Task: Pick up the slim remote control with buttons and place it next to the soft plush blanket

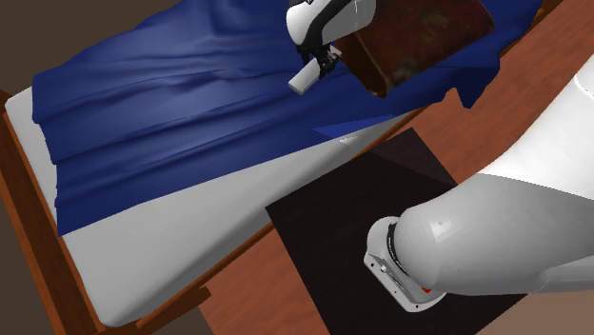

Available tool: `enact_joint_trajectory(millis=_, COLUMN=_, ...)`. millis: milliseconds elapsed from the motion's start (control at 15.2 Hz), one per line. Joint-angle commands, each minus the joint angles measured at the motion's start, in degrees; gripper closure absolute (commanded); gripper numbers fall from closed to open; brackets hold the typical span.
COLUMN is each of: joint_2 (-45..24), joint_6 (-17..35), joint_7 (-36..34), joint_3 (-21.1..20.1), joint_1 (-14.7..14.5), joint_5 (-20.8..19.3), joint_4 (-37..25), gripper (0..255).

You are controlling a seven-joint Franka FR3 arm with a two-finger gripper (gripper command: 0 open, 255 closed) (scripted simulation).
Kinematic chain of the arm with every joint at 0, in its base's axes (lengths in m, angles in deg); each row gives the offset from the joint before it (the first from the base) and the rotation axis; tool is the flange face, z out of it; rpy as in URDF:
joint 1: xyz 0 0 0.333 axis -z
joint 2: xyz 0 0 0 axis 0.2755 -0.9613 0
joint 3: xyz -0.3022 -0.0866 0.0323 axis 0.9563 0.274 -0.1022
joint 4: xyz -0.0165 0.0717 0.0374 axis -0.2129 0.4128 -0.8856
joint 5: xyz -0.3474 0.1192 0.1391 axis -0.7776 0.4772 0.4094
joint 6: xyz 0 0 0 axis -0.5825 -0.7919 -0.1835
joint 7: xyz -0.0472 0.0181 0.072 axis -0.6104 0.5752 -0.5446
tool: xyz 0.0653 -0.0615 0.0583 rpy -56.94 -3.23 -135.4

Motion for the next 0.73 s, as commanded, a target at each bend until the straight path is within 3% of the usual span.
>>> enact_joint_trajectory(millis=0, joint_2=-1.52, joint_6=1.11, joint_7=-0.65, joint_3=0.59, joint_1=-0.60, joint_5=-0.77, joint_4=-0.43, gripper=255)
enact_joint_trajectory(millis=660, joint_2=-8.70, joint_6=6.38, joint_7=-2.77, joint_3=3.65, joint_1=-2.96, joint_5=-3.82, joint_4=-2.32, gripper=255)
